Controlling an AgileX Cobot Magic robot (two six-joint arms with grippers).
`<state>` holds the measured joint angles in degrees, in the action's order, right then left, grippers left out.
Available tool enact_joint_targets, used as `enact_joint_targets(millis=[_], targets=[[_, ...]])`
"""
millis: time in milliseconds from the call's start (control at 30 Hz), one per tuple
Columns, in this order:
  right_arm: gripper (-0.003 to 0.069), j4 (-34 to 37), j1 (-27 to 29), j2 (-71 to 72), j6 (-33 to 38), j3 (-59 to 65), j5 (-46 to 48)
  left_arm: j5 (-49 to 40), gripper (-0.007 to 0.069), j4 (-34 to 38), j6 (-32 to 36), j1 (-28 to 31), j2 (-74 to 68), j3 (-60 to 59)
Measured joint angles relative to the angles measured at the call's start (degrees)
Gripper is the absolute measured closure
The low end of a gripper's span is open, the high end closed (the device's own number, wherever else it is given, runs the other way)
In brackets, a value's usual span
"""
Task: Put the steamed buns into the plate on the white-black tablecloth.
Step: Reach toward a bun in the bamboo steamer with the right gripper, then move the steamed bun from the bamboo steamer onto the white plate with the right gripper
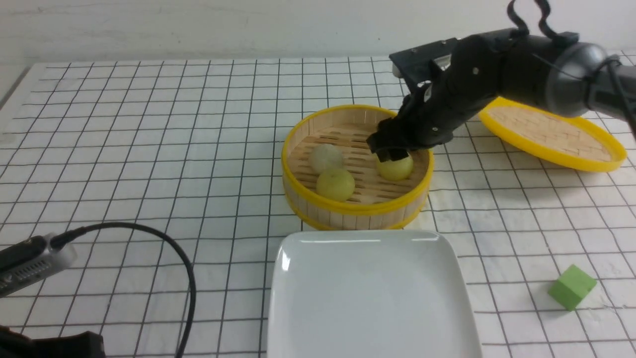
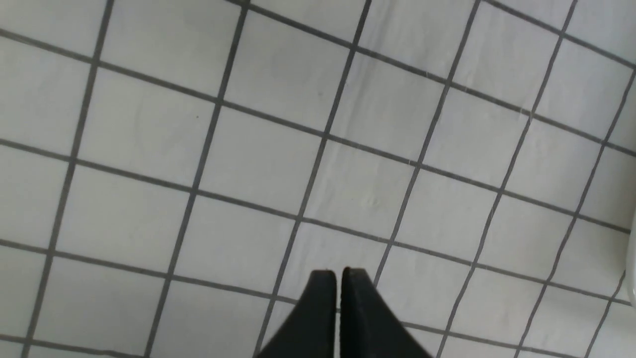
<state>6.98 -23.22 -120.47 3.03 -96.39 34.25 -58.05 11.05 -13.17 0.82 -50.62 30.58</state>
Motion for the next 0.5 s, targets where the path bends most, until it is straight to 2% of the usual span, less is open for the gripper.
enact_joint_targets(millis=[67,133,167,267,333,400,500], targets=[[0.0241,-0.5,0.0,-0.9,0.0,-0.2,-1.1,0.0,0.0585,-0.3,0.0,0.0,0.0,0.0],[0.0302,-0.9,0.0,-2.2,-0.4,-0.4,-2.3,0.0,0.058,-1.3,0.0,0.0,0.0,0.0],[0.0358,-1.1,0.0,-2.3,-0.6,-0.4,-2.3,0.0,0.0579,-1.8,0.0,0.0,0.0,0.0],[0.0467,-1.2,0.0,-2.1,-0.5,-0.5,-1.9,0.0,0.0576,-2.4,0.0,0.0,0.0,0.0],[0.0599,-1.4,0.0,-0.7,-0.5,-0.5,0.1,0.0,0.0573,-2.5,0.0,0.0,0.0,0.0],[0.0645,-1.5,0.0,1.6,-0.6,-0.5,3.1,0.0,0.0572,-2.6,0.0,0.0,0.0,0.0],[0.0645,-1.3,0.0,8.5,-0.6,-0.5,10.8,0.0,0.0571,-2.7,0.0,0.0,0.0,0.0]])
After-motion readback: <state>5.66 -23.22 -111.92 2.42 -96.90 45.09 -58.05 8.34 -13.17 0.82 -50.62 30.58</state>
